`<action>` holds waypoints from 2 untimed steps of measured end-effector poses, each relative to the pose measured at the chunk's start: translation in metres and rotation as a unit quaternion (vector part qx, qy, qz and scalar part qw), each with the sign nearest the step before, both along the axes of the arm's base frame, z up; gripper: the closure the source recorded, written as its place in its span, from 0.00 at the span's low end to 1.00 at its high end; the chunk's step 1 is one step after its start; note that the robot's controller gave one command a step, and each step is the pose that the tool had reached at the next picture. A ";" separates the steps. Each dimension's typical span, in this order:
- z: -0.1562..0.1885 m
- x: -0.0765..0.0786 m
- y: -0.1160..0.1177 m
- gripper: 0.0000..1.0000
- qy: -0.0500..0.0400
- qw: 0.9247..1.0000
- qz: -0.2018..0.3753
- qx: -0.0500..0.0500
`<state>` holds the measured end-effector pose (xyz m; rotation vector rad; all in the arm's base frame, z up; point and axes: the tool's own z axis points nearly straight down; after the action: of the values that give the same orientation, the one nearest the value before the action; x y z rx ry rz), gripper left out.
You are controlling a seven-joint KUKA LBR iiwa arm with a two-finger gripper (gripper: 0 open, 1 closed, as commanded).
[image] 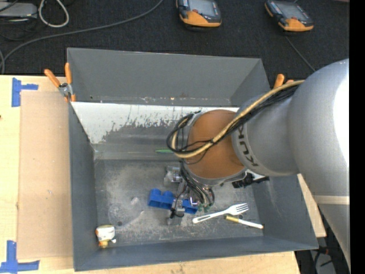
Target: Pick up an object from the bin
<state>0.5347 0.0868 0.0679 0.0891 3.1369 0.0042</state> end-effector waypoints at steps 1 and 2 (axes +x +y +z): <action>0.002 -0.017 0.005 0.00 0.003 0.997 -0.083 -0.001; 0.001 -0.003 0.002 0.00 0.000 1.000 -0.008 0.000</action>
Offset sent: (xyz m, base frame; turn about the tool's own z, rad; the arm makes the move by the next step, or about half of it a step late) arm -0.0010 0.0005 0.0015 0.0148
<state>0.5320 0.0886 0.0693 0.1136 3.1364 0.0049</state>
